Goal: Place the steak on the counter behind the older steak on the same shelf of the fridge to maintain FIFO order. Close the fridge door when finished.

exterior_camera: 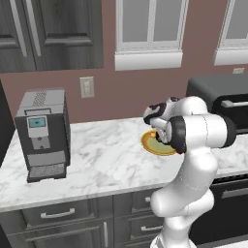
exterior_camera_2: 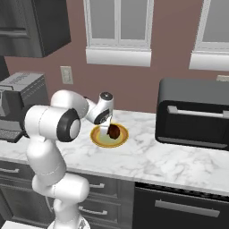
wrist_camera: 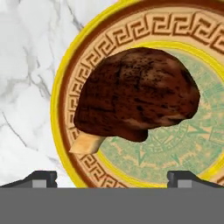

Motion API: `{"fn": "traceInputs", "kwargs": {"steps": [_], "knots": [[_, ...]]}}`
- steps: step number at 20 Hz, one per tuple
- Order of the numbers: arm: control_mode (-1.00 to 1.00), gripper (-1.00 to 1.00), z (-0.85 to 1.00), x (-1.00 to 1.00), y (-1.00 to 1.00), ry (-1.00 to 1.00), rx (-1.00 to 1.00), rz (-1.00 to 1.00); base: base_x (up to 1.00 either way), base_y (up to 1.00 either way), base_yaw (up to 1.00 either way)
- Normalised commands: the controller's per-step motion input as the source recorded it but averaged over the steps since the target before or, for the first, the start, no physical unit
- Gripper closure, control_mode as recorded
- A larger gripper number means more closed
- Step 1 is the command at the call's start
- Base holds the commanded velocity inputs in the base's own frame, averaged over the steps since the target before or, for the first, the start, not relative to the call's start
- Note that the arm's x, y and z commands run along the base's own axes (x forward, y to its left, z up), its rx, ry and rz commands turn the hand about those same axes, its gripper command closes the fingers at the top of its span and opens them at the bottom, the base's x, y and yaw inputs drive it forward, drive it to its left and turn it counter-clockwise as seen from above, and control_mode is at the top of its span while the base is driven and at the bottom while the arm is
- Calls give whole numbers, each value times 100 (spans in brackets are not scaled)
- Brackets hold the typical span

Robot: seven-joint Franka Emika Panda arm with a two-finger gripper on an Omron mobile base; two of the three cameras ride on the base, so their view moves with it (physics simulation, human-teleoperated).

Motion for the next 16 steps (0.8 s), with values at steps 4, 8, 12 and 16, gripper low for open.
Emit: {"fn": "traceInputs", "kwargs": {"steps": [4, 8, 12, 16], "knots": [[-100, -100, 72, -50, 3, -12, -15, 26, 0, 0, 0], [-100, -100, 49, -28, 5, 1, -24, 27, 0, 0, 0], [-100, -100, 19, -30, 1, 5, -32, 31, 0, 0, 0], [-100, -100, 10, -39, 0, 4, -31, 30, 0, 0, 0]]}}
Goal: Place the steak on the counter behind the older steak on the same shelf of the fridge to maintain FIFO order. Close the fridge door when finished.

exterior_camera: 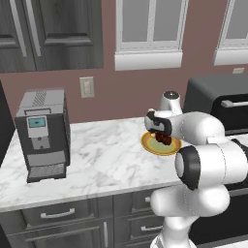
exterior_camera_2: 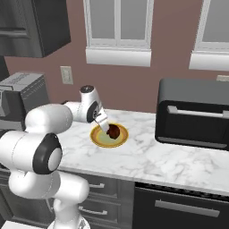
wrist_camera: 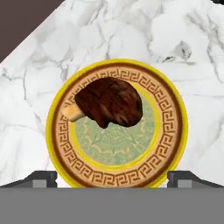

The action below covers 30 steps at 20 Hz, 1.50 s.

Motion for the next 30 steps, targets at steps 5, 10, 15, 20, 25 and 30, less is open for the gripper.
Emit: {"fn": "traceInputs", "kwargs": {"steps": [5, 10, 15, 20, 25, 30], "knots": [[-100, -100, -15, -31, -10, 5, -17, 28, 0, 0, 0], [-100, -100, -15, -2, -19, 2, -6, 30, 0, 0, 0], [-100, -100, 0, 37, -45, 3, 0, 22, 0, 0, 0], [-100, -100, 0, 42, -30, 13, 0, 14, 0, 0, 0], [-100, -100, -27, 65, 0, 22, 0, 8, 0, 0, 0], [-100, -100, -26, 48, 0, 11, -1, 8, 0, 0, 0]]}}
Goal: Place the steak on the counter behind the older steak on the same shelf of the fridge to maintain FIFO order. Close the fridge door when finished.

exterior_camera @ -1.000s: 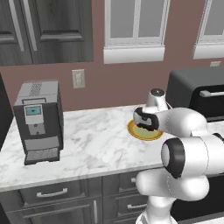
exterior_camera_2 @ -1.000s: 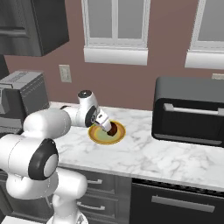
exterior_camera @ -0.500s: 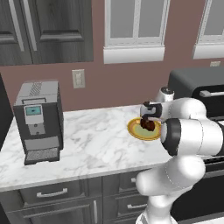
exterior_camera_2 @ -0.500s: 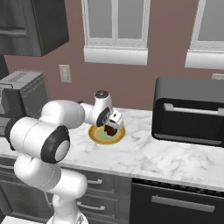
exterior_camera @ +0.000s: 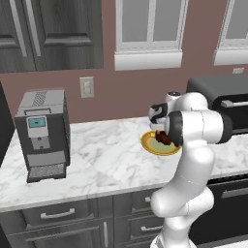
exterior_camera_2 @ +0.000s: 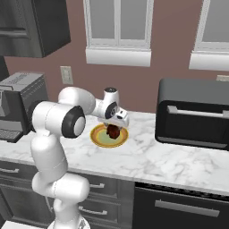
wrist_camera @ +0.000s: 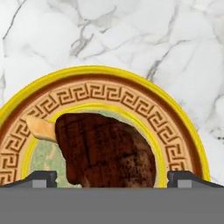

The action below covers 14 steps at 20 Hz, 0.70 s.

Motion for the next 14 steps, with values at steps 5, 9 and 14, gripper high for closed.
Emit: {"fn": "traceInputs", "kwargs": {"steps": [5, 9, 14], "knots": [[-100, -100, -18, 1, 0, 0, -1, 11, 0, 0, 0], [-100, -100, -35, 0, 0, 0, -1, 12, 0, 0, 0], [-100, -100, -44, -37, 0, -1, -4, 10, 0, 0, 0]]}}
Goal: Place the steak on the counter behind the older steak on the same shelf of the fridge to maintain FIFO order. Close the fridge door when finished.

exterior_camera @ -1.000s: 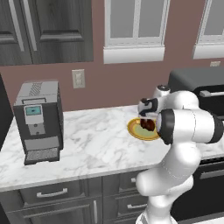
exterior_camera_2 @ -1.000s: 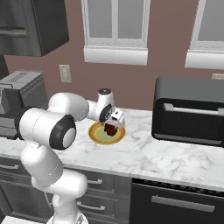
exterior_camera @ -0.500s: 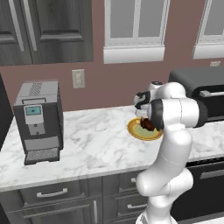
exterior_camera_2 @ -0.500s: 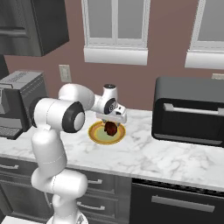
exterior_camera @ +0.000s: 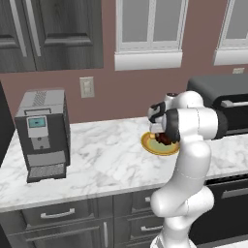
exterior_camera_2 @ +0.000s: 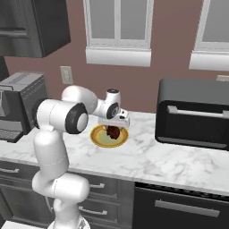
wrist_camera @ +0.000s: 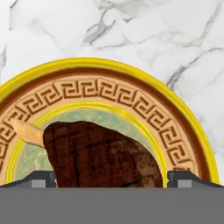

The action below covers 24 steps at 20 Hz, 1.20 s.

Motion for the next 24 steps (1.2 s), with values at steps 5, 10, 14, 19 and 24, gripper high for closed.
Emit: {"fn": "traceInputs", "kwargs": {"steps": [5, 10, 14, 19, 24], "knots": [[-100, -100, -51, -7, 0, 0, -3, 11, 0, 0, 0], [-100, -100, -57, -13, 1, 0, -1, 15, 0, 0, 0], [-100, -100, -72, -56, 2, 0, 0, 15, 0, 0, 0], [-100, -100, -73, -70, 0, 0, 0, 13, 0, 0, 0], [-100, -100, -84, -69, 0, 0, 0, 11, 0, 0, 0]]}}
